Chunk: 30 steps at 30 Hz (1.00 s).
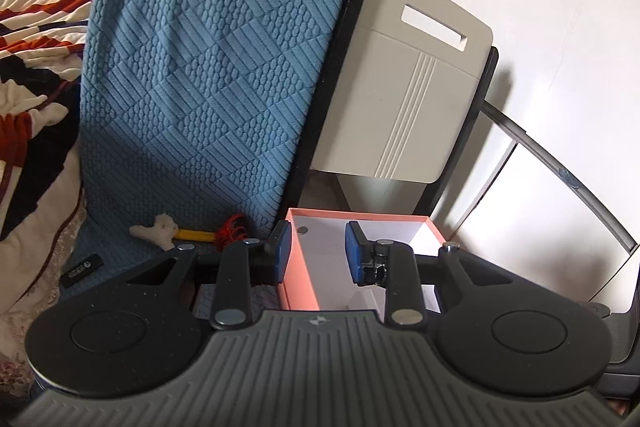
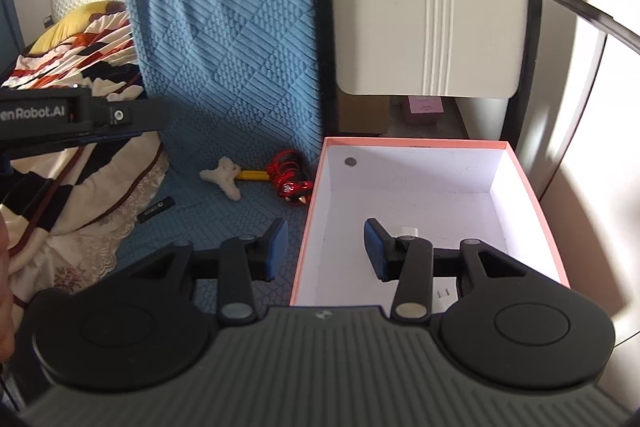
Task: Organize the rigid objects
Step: 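Withdraw the right gripper from the box toward the red toy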
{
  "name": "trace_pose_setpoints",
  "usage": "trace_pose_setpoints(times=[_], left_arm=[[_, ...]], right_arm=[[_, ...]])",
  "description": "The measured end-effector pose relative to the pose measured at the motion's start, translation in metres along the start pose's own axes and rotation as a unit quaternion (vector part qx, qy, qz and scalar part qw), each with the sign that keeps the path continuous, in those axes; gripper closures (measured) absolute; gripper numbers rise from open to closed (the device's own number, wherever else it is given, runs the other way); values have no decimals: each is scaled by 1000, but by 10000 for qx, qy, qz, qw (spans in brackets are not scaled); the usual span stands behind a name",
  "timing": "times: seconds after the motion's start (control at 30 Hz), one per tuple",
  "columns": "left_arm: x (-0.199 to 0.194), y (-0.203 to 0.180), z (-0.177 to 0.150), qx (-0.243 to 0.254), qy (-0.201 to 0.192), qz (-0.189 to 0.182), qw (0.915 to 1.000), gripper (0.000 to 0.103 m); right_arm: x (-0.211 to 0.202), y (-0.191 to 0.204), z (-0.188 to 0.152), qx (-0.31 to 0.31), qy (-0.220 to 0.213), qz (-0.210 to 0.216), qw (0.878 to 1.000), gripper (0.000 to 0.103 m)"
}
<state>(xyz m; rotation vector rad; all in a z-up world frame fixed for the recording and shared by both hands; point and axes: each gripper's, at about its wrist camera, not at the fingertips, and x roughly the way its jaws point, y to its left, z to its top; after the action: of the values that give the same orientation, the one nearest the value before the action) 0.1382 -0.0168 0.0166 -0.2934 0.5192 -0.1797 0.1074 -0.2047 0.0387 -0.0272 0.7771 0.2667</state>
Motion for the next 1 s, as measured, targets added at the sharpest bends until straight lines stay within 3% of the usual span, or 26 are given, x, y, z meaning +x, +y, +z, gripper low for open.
trace_pose_setpoints(times=[0.53,1.0], left_arm=[[-16,60,-30,-64,-114,489,9987,70],[-5,89,-72,-258,-38,410,9988,70]], right_arm=[[21,60,-31,-212,138,177,9995,57],[46,83,-54,-240,288,287,9989,57]])
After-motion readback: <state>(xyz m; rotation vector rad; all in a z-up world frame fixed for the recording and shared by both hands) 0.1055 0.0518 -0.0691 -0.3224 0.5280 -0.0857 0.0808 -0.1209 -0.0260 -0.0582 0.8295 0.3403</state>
